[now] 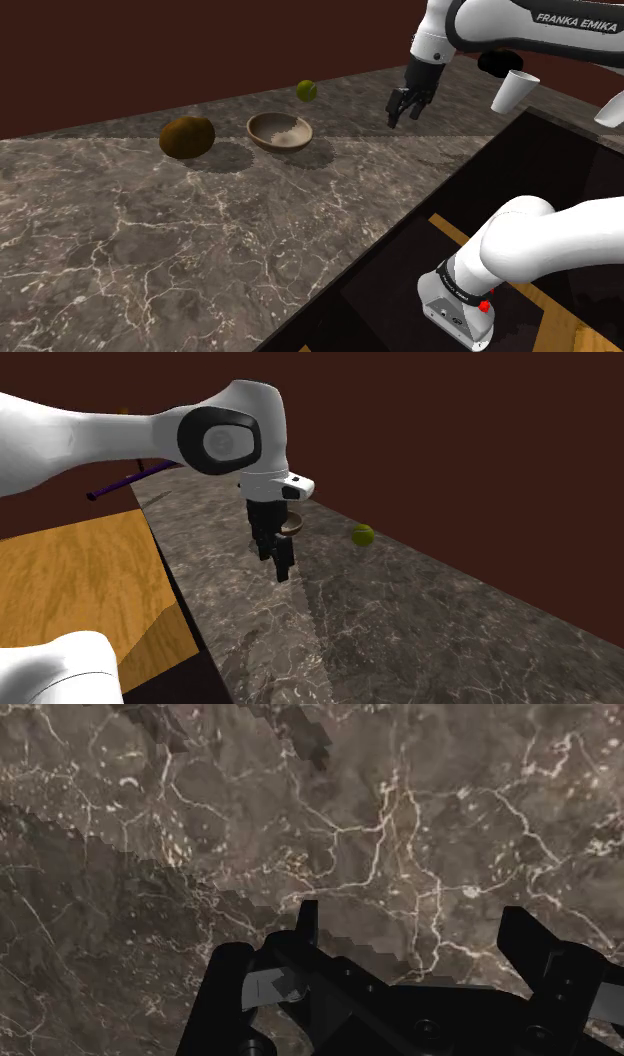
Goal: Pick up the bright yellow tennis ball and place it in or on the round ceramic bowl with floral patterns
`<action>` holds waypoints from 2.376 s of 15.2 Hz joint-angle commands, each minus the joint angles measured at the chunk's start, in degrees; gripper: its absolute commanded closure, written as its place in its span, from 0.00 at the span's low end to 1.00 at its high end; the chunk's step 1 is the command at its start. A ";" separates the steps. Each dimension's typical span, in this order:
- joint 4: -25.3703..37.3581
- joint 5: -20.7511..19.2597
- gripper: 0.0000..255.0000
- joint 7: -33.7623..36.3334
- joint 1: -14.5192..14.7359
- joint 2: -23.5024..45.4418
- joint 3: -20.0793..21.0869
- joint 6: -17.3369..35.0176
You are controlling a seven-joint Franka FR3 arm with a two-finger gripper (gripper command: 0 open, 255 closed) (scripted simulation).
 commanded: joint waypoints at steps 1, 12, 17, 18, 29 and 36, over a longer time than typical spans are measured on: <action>2.32 -0.34 0.00 1.36 0.02 3.79 1.04 2.38; 19.83 -5.73 0.00 7.95 -0.64 25.80 4.92 10.69; 31.02 -9.45 0.00 10.95 -0.31 36.27 6.01 11.32; 33.56 -10.25 0.00 11.50 -0.16 38.43 6.16 11.19; 50.49 -15.42 0.00 14.13 1.41 53.61 5.96 11.07; 48.36 -15.56 0.00 14.33 1.00 53.95 5.76 13.59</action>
